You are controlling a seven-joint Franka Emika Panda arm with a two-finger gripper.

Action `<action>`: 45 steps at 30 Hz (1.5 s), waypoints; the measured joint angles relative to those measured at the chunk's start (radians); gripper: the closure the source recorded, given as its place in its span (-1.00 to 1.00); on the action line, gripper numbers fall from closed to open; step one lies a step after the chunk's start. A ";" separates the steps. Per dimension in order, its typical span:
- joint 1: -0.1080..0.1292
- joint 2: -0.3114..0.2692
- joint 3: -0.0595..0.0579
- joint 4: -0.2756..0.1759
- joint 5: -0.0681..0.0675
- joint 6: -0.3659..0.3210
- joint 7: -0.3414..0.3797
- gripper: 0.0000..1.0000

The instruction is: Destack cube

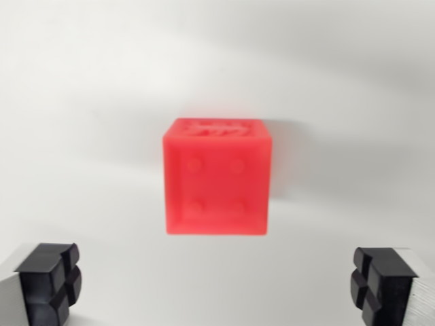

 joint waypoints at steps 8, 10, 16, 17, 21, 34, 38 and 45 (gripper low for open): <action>0.000 -0.071 0.001 0.001 0.005 -0.072 -0.004 -1.00; 0.000 -0.088 0.001 0.003 0.006 -0.092 -0.005 -1.00; 0.000 -0.136 0.001 0.013 0.009 -0.150 -0.008 -1.00; 0.000 -0.144 0.001 0.016 0.010 -0.160 -0.009 -1.00; 0.000 -0.169 0.001 0.026 0.012 -0.195 -0.010 -1.00; 0.000 -0.241 0.001 0.070 0.015 -0.311 -0.014 -1.00; 0.000 -0.257 0.001 0.085 0.016 -0.342 -0.014 -1.00; 0.000 -0.279 0.001 0.108 0.016 -0.387 -0.015 -1.00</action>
